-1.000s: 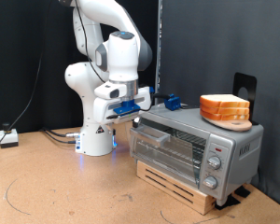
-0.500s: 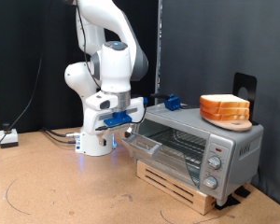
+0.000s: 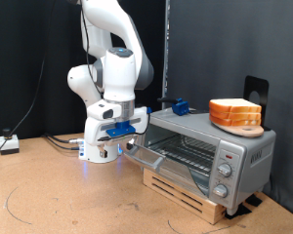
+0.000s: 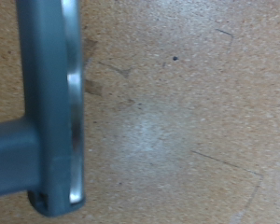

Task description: Make a piece of toast with the oven

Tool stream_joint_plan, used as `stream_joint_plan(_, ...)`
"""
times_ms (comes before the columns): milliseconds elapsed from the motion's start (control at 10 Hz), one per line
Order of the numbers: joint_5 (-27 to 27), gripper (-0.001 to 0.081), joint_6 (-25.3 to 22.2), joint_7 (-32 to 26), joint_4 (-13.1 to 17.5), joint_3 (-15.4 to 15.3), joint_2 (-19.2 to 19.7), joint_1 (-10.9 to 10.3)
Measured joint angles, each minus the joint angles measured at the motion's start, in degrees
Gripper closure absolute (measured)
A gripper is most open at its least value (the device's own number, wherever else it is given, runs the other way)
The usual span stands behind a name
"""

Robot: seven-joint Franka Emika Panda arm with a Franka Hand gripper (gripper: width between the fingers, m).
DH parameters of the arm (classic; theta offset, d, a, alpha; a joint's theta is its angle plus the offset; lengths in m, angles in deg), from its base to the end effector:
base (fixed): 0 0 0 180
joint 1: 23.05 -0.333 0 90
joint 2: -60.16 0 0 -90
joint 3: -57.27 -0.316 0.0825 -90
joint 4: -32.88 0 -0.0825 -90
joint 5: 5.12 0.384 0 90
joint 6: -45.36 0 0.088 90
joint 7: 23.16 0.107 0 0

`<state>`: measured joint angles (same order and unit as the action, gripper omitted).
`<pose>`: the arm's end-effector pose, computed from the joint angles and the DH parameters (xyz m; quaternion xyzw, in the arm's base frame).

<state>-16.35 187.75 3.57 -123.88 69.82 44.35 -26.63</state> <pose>0.3858 -0.0552 0.3061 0.9730 -0.2286 0.0164 0.0287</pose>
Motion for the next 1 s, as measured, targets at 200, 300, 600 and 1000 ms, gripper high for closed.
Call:
stream_joint_plan(200, -4.9, 0.0002, 0.8, 3.9, 0.4, -0.9, 1.2, 1.0)
stream_joint_plan(300, -5.7, 0.0002, 0.9, 4.3, 0.6, -1.0, 1.6, 1.2)
stream_joint_plan(600, -8.7, 0.0002, 1.6, 6.5, 1.2, -1.2, 3.3, 1.7)
stream_joint_plan(1000, -11.1, 0.0002, 2.2, 7.8, 2.1, -1.2, 5.1, 1.9)
